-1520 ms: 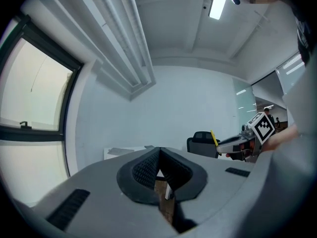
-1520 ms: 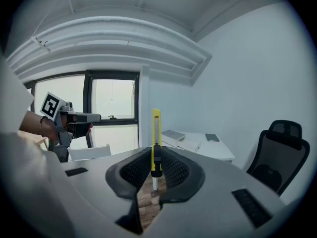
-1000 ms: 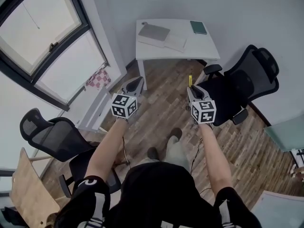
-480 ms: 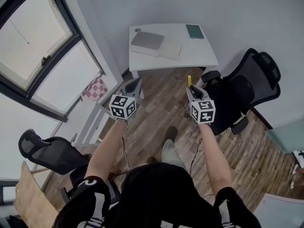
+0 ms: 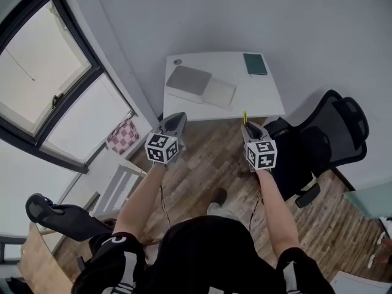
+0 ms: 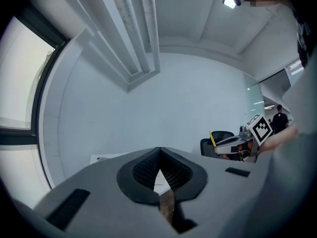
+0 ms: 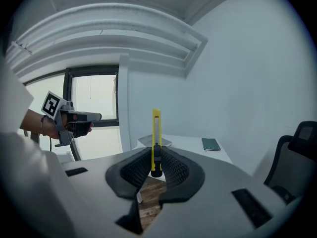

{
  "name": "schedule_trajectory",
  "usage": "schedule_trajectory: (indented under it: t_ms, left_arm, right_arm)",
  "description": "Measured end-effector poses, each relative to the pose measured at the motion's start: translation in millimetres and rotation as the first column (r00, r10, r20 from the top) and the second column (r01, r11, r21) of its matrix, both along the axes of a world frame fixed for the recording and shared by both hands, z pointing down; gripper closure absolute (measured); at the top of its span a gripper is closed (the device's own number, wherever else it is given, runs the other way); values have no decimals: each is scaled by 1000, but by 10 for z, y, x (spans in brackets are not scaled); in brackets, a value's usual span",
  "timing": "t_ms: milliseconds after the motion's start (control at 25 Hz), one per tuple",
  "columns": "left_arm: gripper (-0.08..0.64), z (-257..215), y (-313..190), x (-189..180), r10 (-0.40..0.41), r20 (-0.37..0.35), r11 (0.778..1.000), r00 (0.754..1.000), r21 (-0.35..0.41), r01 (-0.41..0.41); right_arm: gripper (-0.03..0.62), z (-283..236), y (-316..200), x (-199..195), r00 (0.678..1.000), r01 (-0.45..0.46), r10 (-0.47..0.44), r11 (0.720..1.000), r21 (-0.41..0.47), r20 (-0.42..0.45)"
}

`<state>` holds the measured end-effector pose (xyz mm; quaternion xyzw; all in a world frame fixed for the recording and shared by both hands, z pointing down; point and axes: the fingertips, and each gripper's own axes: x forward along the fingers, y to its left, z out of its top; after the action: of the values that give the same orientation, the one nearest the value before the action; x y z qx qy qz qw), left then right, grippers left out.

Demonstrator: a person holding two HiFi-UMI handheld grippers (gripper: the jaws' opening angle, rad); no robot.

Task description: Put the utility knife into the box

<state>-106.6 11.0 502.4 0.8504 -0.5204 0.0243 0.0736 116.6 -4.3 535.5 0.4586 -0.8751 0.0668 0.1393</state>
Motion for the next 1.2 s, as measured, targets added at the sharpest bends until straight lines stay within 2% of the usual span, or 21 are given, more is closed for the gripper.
schedule_trajectory:
  t_ms: [240,520,880,1200]
  left_arm:
    - [535,37,-609,90,-49,3,999,999,-8,49]
    - [535,128,-1001,200,-100,4,995,995,-25,100]
    - [535,171,-1303,237,-132,12,991,991,-36,132]
    - [535,306,-1645,102,-140,5,989,990,-49,140]
  right_arm:
    - [518,86,-679,122,999,40,-40,999,-18,-3]
    - [518,248,-1206,240,997,80,-80,996,-49,7]
    - [518,355,-1643,151,992,128,-127,989,-76,22]
    - [518,469,-2017,-51,989,149,-149,984,-96,11]
